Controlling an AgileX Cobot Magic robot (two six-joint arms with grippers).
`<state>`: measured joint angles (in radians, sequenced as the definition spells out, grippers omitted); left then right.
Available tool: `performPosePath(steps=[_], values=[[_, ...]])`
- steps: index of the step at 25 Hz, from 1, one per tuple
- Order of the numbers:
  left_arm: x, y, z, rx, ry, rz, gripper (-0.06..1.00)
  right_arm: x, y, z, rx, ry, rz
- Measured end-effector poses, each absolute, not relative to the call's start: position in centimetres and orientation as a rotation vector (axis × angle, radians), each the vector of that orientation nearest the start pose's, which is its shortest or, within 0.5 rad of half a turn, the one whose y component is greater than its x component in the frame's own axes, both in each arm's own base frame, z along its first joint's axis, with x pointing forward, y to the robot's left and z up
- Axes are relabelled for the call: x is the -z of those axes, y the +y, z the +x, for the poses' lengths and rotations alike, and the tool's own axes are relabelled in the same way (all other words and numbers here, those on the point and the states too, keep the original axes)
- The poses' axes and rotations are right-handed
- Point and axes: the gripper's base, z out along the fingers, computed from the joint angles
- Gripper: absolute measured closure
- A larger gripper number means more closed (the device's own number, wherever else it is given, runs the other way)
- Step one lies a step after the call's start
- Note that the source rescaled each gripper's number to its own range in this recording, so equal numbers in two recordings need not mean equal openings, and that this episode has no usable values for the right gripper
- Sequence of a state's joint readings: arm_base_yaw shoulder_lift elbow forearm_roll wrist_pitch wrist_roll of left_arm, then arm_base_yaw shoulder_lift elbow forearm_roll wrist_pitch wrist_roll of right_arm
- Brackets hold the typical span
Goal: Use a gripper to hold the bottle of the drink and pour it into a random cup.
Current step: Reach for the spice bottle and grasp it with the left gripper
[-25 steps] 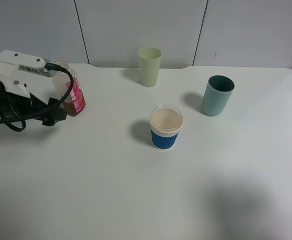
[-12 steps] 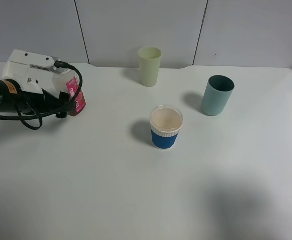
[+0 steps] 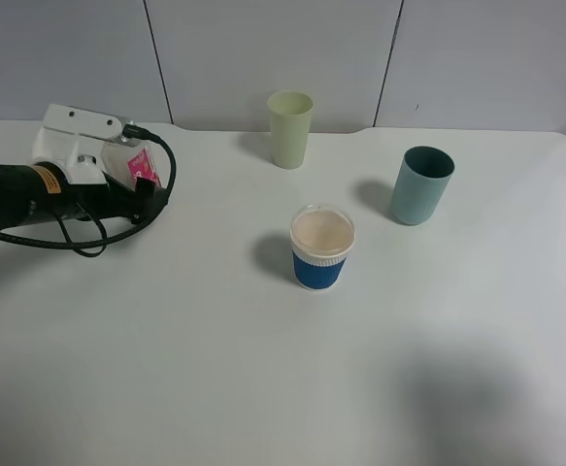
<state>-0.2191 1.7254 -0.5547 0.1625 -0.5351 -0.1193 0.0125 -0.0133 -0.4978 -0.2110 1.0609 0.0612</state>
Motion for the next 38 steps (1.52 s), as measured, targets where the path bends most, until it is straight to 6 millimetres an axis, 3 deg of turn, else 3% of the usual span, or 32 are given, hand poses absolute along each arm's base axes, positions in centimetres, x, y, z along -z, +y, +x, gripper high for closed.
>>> performPosePath(steps=[22,35,38], values=[[-8.8,-8.2,30.0,0.315,1.937,0.316,-0.06,-27.8,-1.7,-0.7,0.205,2.021,0.06],[-9.0,-8.0,30.3,0.31,1.882,0.264,-0.06,-27.8,-1.7,-0.7,0.205,2.021,0.06],[-9.0,-8.0,30.3,0.307,1.882,0.259,0.08,-27.8,-1.7,-0.7,0.205,2.021,0.06]])
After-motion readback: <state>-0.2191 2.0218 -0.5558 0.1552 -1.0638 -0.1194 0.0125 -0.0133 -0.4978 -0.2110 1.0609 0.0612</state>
